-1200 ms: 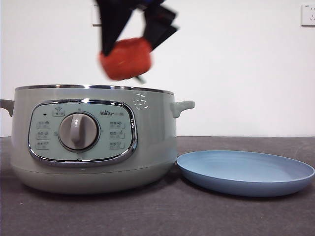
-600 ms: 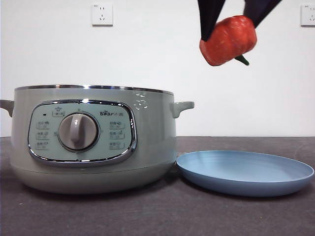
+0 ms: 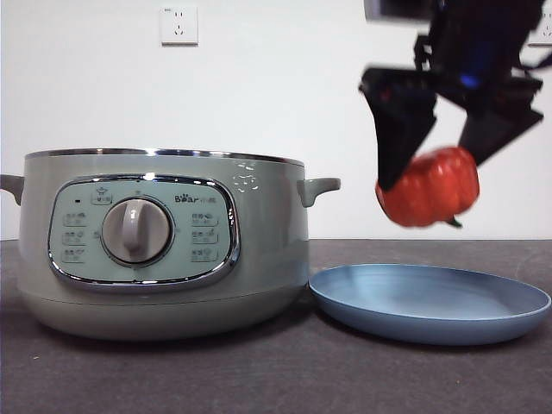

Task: Take the pumpkin out from the steamer,put the pumpkin in the blue plate,close the lid

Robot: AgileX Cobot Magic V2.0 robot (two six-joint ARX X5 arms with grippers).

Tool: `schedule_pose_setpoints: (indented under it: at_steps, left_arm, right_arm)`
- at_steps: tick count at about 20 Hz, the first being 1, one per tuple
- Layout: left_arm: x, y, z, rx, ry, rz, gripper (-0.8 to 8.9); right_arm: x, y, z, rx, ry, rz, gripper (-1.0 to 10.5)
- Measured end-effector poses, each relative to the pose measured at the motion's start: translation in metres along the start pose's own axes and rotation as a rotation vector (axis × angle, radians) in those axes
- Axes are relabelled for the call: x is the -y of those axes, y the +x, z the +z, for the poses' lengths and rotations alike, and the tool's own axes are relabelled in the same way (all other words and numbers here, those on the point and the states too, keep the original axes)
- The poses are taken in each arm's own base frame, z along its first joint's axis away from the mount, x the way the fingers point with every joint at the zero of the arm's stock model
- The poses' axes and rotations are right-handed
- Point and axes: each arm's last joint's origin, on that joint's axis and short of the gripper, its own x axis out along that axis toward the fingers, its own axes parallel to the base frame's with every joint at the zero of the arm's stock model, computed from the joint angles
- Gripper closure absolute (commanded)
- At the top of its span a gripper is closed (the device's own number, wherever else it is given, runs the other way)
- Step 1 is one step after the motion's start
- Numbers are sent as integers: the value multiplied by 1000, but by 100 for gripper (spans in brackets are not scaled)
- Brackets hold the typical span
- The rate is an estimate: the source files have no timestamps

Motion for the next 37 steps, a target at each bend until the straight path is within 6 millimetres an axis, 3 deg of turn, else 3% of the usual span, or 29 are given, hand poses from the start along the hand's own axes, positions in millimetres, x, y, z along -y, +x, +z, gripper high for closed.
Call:
schedule_pose_setpoints:
  at_steps: [8,9,15,19,21,27,31,37]
  left_arm:
    - [3,7,2,-10,4,-24,822]
    - [4,8,2,-10,4,-23,822]
    - [5,11,2,-19,7,-23,822]
    - [6,15,3,-21,8,-42,822]
    - [9,20,4,-21,9,-66,822]
    - [23,49,10,-38,14,-188,822]
    - [36,80,11,-73,21,-268,822]
    - [58,130,-1,-205,42,-352,822]
  right_arm:
    - [1,44,-7,-79,21,43,935]
    - [0,50,-8,-90,19,43,897]
    - [0,64,-12,-135,16,-18,402]
    - [0,63,-12,-132,26,-35,364]
    - [2,55,-10,-105,37,-31,366]
    - [13,-6,2,104,78,-21,380]
    - [22,-55,2,278,113,-13,380]
    - [30,-100,-6,436,145,-7,380]
